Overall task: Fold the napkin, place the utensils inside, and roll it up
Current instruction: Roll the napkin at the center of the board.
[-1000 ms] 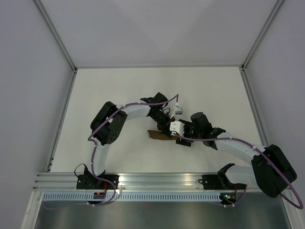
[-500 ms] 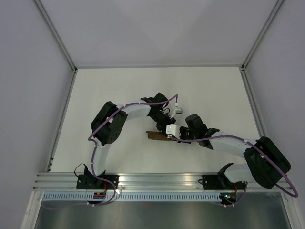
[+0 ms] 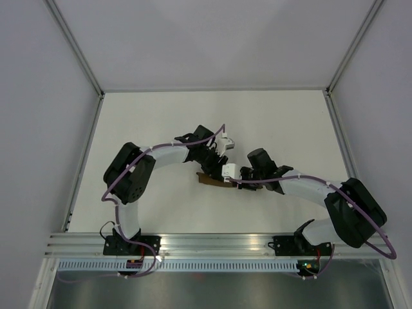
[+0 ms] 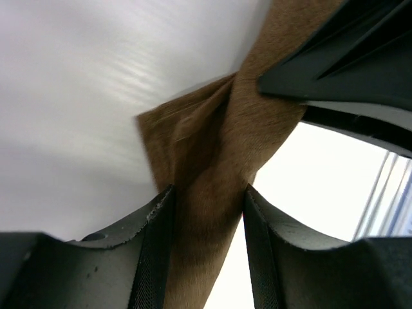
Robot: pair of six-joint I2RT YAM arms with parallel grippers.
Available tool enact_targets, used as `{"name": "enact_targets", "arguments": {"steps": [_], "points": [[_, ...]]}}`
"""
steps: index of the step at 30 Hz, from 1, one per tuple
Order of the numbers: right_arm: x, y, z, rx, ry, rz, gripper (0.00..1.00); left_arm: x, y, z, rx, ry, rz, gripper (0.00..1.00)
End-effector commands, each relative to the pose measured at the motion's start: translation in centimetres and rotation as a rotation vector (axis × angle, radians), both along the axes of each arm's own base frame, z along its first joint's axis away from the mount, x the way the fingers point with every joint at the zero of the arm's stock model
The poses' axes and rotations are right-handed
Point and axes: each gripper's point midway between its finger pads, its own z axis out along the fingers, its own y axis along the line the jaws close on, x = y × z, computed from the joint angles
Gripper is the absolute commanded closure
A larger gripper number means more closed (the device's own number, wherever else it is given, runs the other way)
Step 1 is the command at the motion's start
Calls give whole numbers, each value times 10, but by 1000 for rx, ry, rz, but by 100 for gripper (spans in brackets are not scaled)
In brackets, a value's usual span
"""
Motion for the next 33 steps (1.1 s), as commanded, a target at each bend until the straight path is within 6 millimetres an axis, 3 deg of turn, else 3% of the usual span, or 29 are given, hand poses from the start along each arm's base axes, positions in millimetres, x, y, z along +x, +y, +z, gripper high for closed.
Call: {"name": "enact_targets", "arguments": {"steps": [1,5,7,8,9,15,20,23,26,33], "points": [[-12,-2,-4,-24,114,33,77,46,9,36,-35,-203,173,50],[-13,2,-4,-21,199,49,78,64,26,58,-66,-360,305,50],[-10,2,0,-23,231,50,78,82,32,89,-116,-492,391,49],[-10,2,-5,-35,251,59,78,80,39,87,-113,-506,416,49],[-11,-1,-6,-48,279,53,78,90,43,100,-136,-572,461,49],[-7,0,-13,-82,416,83,79,81,66,156,-275,-782,554,48],[11,1,-19,-75,505,66,79,65,83,178,-286,-971,599,47],[19,2,-22,-81,548,66,79,55,78,182,-278,-1036,589,46],[28,1,-24,-85,584,57,79,43,64,173,-234,-1086,532,46],[35,3,-25,-95,643,61,80,18,19,132,-105,-1158,312,43]]}}
